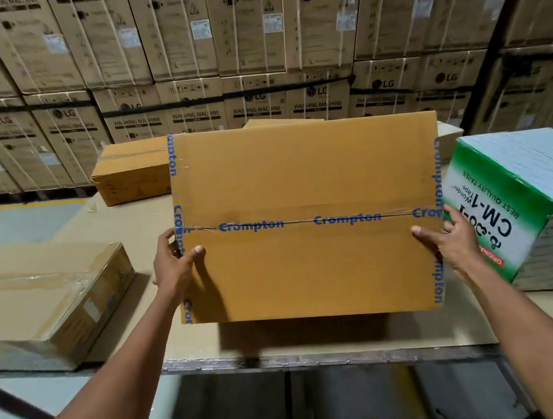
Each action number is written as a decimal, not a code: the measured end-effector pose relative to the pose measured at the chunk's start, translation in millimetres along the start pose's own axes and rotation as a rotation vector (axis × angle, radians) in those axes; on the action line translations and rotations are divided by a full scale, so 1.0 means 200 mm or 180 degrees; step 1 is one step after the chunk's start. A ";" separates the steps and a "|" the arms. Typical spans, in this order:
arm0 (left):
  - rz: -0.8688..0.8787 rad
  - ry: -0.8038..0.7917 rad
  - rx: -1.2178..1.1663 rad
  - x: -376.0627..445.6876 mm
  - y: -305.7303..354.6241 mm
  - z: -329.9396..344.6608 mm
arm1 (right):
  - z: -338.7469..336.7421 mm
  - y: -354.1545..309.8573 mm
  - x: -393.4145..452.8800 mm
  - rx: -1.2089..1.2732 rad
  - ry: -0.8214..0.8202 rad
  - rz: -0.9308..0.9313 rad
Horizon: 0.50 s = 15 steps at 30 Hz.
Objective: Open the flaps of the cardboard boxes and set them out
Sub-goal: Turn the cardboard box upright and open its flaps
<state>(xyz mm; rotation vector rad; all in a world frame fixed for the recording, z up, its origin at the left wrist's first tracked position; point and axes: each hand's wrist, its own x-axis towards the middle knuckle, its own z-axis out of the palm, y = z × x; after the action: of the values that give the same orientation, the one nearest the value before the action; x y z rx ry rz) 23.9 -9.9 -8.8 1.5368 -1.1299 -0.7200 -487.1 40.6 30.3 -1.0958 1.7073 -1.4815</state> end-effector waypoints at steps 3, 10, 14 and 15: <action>-0.0013 0.0030 -0.0036 -0.07 0.01 0.01 | 0.01 0.05 -0.05 0.0009 0.0304 0.0206; -0.0539 -0.0386 0.0037 -0.18 -0.13 -0.04 | 0.02 0.12 -0.25 -0.0751 0.0464 0.0527; -0.1129 -0.1197 0.0028 -0.26 -0.04 -0.11 | -0.04 0.12 -0.33 -0.0638 -0.0245 0.0404; -0.1051 -0.1266 0.0113 -0.28 0.01 -0.13 | -0.05 0.10 -0.33 -0.0618 -0.0271 0.0402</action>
<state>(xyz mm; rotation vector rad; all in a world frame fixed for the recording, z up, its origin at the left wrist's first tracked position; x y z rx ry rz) 25.2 51.7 -6.8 1.6753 -1.1893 -1.2781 -469.8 104.3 8.5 -1.1109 1.8537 -1.1949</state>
